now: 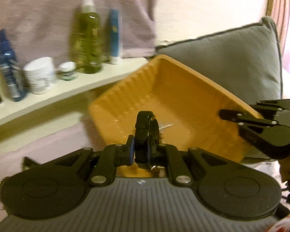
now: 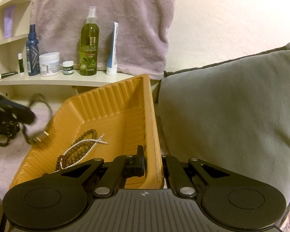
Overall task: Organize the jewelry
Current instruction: 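Carry the black beaded bracelet with the left tool and drop it into the tray, then return the left tool to the pile and grasp the long black bead necklace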
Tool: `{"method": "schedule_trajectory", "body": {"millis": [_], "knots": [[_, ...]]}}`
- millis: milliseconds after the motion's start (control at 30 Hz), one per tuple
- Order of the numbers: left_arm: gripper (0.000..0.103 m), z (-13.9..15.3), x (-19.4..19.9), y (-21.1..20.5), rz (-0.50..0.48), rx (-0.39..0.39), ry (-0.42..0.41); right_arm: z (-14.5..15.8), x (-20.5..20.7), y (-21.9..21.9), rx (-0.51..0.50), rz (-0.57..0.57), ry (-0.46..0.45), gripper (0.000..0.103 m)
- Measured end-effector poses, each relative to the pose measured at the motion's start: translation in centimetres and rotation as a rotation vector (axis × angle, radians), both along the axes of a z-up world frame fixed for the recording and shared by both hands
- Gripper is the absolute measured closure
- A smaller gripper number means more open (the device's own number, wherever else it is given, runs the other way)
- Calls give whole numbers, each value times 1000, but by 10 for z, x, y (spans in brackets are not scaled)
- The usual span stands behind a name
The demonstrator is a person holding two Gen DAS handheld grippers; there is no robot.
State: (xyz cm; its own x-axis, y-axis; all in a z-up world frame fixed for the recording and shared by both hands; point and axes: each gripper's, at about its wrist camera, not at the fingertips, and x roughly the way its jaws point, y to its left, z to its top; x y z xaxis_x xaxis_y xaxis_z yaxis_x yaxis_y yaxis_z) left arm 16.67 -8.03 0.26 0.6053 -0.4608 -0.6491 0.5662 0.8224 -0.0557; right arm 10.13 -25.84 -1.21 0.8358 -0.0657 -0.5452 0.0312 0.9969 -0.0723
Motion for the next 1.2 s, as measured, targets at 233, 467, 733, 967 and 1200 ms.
{"method": "schedule_trajectory", "body": {"millis": [233, 467, 733, 967, 1200], "knots": [[92, -17, 1, -24, -49, -20, 55, 0, 0, -1, 4, -1, 2, 100], [91, -28, 2, -36, -67, -22, 82, -1, 1, -1, 5, -1, 3, 100], [80, -24, 4, -27, -42, -33, 71, -1, 1, -1, 4, 1, 5, 100], [72, -17, 4, -3, 28, -18, 33, -1, 1, -1, 0, 1, 4, 100], [64, -17, -3, 42, 196, 24, -9, -1, 1, -1, 0, 1, 3, 100]]}}
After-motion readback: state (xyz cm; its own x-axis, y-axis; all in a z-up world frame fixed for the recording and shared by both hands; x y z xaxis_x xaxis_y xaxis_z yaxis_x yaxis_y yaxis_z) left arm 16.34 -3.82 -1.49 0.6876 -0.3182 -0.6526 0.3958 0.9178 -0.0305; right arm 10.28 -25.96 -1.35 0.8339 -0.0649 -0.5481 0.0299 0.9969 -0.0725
